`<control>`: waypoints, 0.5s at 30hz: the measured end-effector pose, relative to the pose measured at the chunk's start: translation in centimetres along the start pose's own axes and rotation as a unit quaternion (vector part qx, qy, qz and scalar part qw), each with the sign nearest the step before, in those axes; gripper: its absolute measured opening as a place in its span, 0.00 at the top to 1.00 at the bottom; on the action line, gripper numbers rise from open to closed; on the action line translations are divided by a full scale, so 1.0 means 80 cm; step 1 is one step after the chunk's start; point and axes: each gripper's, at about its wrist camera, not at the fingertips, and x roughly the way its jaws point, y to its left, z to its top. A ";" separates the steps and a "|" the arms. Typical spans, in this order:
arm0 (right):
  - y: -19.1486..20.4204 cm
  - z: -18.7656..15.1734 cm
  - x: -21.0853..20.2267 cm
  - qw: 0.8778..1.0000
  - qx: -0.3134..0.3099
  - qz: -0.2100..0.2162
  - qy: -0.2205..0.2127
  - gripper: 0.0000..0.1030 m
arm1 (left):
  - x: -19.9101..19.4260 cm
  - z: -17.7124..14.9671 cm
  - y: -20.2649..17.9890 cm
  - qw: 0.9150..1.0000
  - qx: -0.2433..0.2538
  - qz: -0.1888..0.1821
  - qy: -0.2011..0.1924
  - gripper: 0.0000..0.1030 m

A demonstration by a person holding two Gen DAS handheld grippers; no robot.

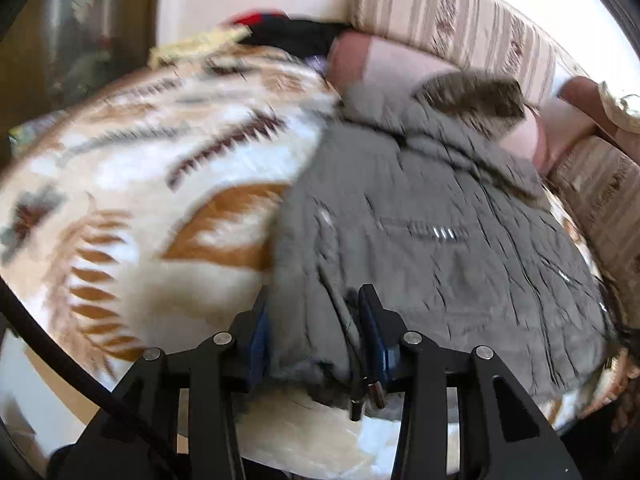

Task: Fold large clothes

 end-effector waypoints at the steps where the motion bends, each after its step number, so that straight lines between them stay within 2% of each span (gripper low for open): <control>1: 0.003 0.003 -0.015 0.999 -0.011 -0.018 -0.030 0.59 | -0.006 0.004 -0.004 1.000 0.007 0.013 -0.012 0.60; 2: 0.005 0.005 -0.023 0.999 -0.016 -0.018 -0.045 0.58 | -0.010 0.006 -0.007 0.999 0.013 0.020 -0.022 0.60; 4: 0.017 0.013 -0.032 0.998 -0.027 0.011 -0.061 0.52 | -0.017 0.014 -0.022 0.999 0.026 0.024 -0.038 0.59; 5: 0.031 0.018 -0.029 0.997 -0.040 0.035 -0.053 0.47 | -0.018 0.017 -0.031 0.998 0.034 0.020 -0.041 0.56; 7: 0.063 0.021 -0.014 0.995 -0.071 0.064 -0.031 0.45 | -0.013 0.023 -0.058 0.997 0.056 0.013 -0.041 0.42; 10: 0.110 0.020 0.020 0.991 -0.086 0.096 0.021 0.45 | 0.006 0.025 -0.098 0.997 0.078 0.010 -0.027 0.40; 12: 0.134 0.016 0.039 0.989 -0.085 0.113 0.039 0.45 | 0.026 0.019 -0.128 0.995 0.100 0.013 -0.016 0.40; 15: 0.168 -0.010 0.061 0.986 -0.128 0.094 0.050 0.45 | 0.051 0.002 -0.156 0.992 0.124 0.019 0.002 0.40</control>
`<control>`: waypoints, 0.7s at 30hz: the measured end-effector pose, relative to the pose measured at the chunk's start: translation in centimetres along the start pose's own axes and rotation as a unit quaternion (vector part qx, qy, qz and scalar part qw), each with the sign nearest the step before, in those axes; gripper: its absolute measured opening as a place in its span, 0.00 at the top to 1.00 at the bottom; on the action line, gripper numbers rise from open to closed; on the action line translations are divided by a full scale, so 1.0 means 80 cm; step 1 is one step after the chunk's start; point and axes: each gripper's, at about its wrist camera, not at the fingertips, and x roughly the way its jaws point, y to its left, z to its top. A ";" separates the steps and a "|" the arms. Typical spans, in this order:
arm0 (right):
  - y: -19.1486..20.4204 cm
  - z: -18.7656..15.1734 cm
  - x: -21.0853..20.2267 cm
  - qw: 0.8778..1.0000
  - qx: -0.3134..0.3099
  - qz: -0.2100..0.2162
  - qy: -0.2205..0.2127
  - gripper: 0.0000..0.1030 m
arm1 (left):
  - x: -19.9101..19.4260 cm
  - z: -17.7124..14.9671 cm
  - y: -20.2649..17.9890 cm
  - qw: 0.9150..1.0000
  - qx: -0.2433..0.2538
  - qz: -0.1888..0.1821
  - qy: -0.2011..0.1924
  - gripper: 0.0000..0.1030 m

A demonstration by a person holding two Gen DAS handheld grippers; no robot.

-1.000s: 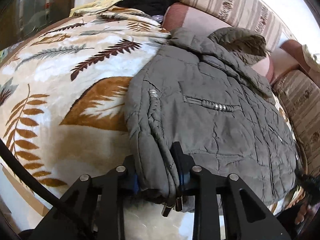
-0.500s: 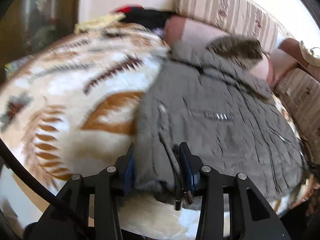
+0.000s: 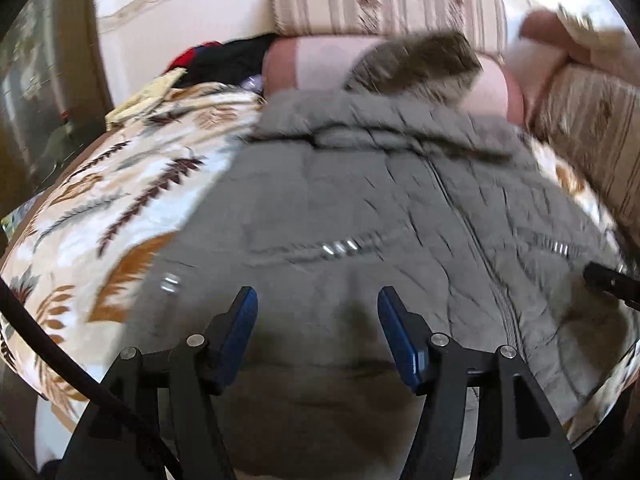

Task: Fold large clothes

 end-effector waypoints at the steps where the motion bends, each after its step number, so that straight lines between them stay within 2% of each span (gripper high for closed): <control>1: 0.006 -0.005 0.009 1.000 -0.013 -0.005 0.005 0.45 | 0.009 -0.007 -0.008 1.000 0.007 0.001 0.008 0.40; 4: 0.014 -0.021 0.028 0.999 -0.036 -0.015 0.021 0.45 | 0.024 -0.023 -0.024 0.999 0.031 0.021 0.010 0.37; 9: 0.020 -0.029 0.042 0.997 -0.070 -0.030 0.017 0.42 | 0.029 -0.031 -0.034 0.998 0.046 0.042 -0.007 0.35; 13: 0.020 -0.032 0.048 0.996 -0.077 -0.032 0.015 0.37 | 0.029 -0.034 -0.036 0.997 0.056 0.049 -0.016 0.34; 21: 0.023 -0.034 0.050 0.996 -0.083 -0.036 0.008 0.35 | 0.028 -0.035 -0.037 0.997 0.062 0.051 -0.023 0.34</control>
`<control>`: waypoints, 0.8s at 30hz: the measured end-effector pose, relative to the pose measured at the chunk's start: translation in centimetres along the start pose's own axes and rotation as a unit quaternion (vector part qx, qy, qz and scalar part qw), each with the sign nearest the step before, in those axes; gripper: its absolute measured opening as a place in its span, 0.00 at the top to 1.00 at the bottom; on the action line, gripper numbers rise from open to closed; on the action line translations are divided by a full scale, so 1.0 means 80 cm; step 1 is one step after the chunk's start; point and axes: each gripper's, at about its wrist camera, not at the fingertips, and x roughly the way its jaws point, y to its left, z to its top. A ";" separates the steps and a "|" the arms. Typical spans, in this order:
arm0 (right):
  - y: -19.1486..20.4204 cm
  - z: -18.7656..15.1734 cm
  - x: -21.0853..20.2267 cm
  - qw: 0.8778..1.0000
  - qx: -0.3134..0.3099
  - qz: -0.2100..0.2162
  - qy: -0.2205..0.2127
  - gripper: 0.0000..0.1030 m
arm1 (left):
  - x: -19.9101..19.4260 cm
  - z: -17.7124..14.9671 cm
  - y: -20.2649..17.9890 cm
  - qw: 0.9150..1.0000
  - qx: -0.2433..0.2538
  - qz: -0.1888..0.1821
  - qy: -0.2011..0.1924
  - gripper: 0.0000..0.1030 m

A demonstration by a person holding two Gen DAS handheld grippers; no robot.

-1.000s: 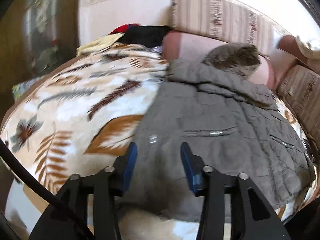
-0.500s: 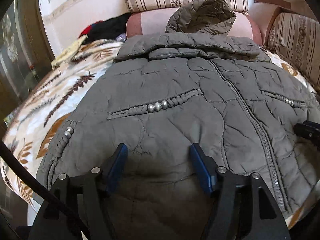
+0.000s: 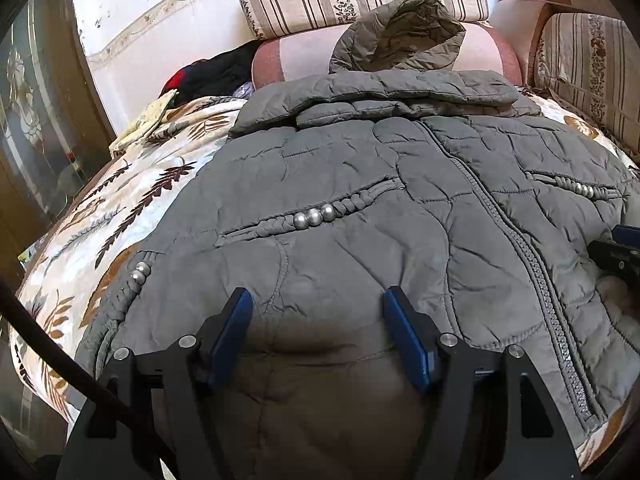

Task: Fold large clothes
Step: 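Reposition both open grippers over the jacket hem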

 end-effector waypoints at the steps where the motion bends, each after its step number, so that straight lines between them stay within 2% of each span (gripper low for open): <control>1: 0.000 0.000 0.000 1.000 -0.001 0.000 0.000 0.34 | -0.001 -0.001 0.000 1.000 0.000 0.000 0.000 0.34; 9: -0.001 0.002 -0.010 1.000 0.011 0.000 -0.006 0.34 | -0.002 -0.002 -0.001 1.000 0.001 0.004 0.000 0.34; 17: 0.006 0.014 -0.056 0.996 0.003 -0.004 -0.086 0.34 | -0.005 0.002 -0.002 1.000 0.002 0.010 0.002 0.34; 24: 0.001 0.015 -0.043 0.998 0.021 0.006 -0.059 0.34 | -0.007 0.006 -0.002 1.000 -0.011 0.004 0.010 0.34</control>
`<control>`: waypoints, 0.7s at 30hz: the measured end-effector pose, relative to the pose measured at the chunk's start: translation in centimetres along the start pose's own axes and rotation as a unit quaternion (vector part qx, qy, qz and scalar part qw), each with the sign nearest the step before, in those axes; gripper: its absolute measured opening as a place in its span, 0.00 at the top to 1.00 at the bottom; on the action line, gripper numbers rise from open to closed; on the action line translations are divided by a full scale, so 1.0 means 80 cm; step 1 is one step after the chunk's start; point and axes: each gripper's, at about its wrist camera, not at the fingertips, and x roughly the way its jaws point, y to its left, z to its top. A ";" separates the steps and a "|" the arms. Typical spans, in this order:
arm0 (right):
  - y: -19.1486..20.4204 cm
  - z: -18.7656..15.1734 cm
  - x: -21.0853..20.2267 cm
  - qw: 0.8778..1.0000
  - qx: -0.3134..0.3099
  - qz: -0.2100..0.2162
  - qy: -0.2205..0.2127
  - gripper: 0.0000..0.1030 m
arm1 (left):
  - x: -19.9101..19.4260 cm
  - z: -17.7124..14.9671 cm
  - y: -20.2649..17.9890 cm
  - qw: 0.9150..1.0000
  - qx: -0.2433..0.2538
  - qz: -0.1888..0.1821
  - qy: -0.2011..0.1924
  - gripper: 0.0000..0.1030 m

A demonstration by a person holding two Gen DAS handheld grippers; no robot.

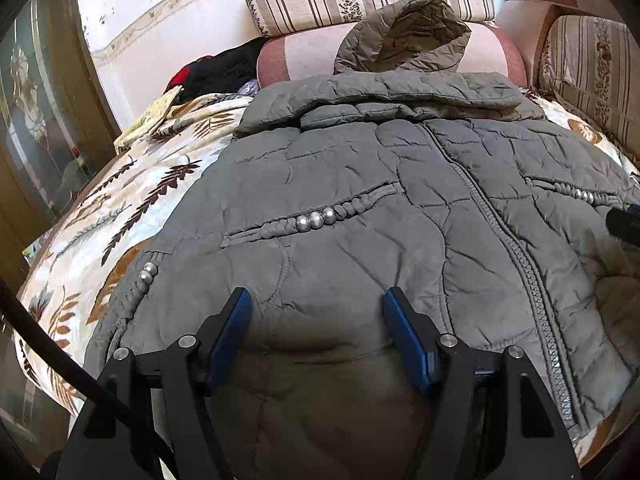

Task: Fold large clothes
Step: 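Reposition both open grippers over the jacket hem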

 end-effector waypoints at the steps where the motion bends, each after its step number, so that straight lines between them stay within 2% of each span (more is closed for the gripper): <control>1: 0.000 -0.001 0.001 1.000 0.000 0.000 0.003 0.34 | 0.000 0.000 0.000 1.000 -0.001 -0.001 0.001 0.34; 6: -0.001 -0.002 0.001 1.000 0.006 0.000 0.005 0.34 | -0.002 0.002 -0.002 1.000 -0.003 -0.003 0.002 0.34; 14: 0.001 0.005 -0.013 1.000 0.011 0.007 -0.017 0.34 | -0.015 0.008 -0.003 1.000 -0.009 -0.010 -0.002 0.34; 21: 0.002 0.004 -0.017 1.000 0.009 0.009 -0.017 0.34 | -0.033 0.017 -0.004 1.000 -0.011 -0.013 -0.017 0.34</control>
